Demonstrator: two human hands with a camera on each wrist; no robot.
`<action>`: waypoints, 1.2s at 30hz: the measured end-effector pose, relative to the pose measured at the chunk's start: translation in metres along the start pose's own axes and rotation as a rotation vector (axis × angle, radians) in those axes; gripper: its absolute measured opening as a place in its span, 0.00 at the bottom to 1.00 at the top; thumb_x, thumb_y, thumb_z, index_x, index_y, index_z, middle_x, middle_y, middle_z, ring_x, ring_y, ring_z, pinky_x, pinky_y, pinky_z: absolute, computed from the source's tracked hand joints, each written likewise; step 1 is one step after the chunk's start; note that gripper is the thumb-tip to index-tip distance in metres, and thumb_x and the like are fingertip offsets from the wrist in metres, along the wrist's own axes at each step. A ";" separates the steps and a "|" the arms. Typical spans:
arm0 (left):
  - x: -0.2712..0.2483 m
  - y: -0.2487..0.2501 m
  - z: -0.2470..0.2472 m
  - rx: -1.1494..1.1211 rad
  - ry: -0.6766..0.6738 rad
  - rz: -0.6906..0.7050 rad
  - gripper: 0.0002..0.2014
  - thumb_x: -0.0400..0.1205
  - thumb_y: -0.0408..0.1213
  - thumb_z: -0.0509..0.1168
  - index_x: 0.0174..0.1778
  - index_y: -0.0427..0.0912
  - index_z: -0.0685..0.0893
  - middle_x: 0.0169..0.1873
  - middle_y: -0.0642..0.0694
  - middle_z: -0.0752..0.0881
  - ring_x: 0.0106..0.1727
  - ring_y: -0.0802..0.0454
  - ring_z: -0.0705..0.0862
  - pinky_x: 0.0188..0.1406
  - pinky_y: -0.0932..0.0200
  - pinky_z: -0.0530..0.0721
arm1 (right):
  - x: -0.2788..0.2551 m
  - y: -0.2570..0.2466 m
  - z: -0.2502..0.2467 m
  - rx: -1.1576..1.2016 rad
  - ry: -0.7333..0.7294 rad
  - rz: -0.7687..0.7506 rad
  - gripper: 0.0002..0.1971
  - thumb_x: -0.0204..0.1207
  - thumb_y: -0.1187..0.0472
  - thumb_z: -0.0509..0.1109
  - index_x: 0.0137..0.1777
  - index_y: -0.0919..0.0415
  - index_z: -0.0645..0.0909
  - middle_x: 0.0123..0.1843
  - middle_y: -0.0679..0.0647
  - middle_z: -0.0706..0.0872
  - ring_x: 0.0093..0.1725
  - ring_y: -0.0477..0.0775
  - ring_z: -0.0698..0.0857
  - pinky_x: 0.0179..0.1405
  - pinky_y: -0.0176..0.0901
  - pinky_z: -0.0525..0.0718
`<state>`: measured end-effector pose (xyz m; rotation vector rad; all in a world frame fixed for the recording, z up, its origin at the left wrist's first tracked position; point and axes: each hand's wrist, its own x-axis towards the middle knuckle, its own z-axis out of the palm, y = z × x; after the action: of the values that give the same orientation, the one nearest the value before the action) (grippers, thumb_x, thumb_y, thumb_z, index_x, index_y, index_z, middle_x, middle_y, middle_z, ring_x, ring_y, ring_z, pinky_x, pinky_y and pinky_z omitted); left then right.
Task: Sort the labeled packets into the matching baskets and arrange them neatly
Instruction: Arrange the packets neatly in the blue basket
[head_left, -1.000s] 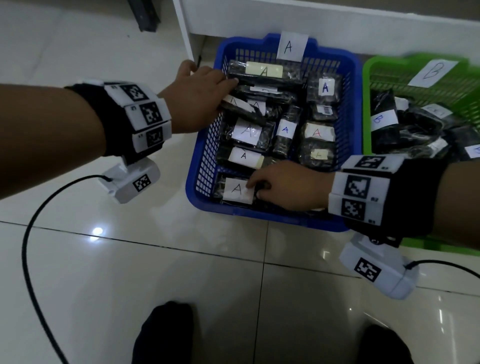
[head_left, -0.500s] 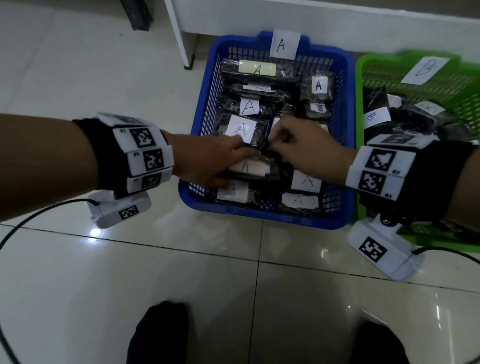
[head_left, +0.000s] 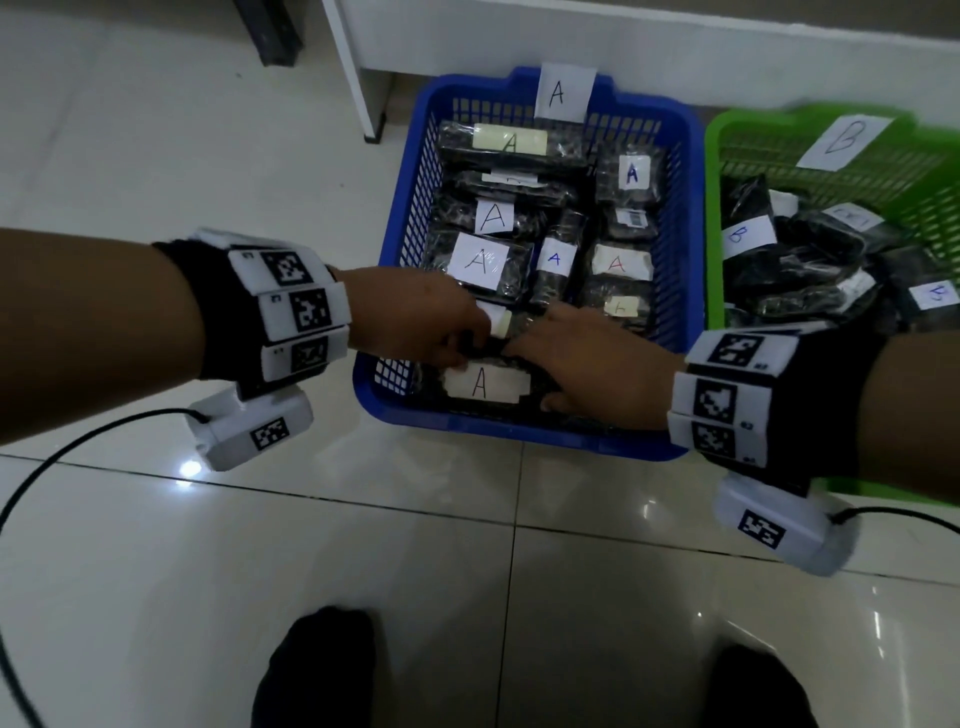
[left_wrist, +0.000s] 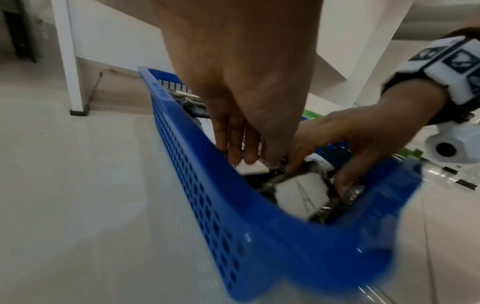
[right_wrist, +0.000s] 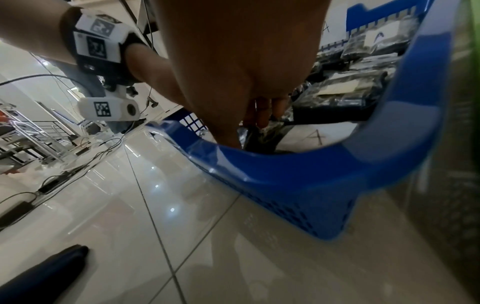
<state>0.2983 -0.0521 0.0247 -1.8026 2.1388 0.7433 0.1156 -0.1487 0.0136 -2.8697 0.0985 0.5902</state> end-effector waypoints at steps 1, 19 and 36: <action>0.002 -0.003 -0.006 0.010 0.080 -0.003 0.14 0.82 0.45 0.63 0.62 0.48 0.80 0.53 0.50 0.85 0.49 0.54 0.82 0.49 0.60 0.80 | 0.001 -0.001 0.002 -0.017 -0.007 -0.011 0.31 0.75 0.54 0.71 0.77 0.54 0.65 0.74 0.53 0.70 0.68 0.56 0.68 0.63 0.48 0.70; 0.069 -0.049 -0.044 0.216 0.428 -0.299 0.19 0.77 0.36 0.67 0.63 0.36 0.77 0.69 0.36 0.71 0.69 0.36 0.69 0.65 0.39 0.70 | -0.006 0.010 0.012 0.140 -0.054 -0.005 0.25 0.80 0.52 0.64 0.77 0.45 0.63 0.73 0.49 0.73 0.62 0.52 0.64 0.53 0.46 0.65; 0.011 -0.011 -0.032 -0.096 0.106 -0.011 0.25 0.72 0.40 0.74 0.65 0.47 0.76 0.54 0.51 0.76 0.54 0.52 0.76 0.55 0.57 0.77 | -0.007 0.039 -0.014 0.582 0.642 0.363 0.12 0.77 0.69 0.58 0.55 0.58 0.78 0.46 0.54 0.83 0.43 0.55 0.80 0.44 0.51 0.81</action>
<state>0.3108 -0.0798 0.0438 -1.9415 2.1923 0.7765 0.1101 -0.1899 0.0221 -2.3501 0.7582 -0.2985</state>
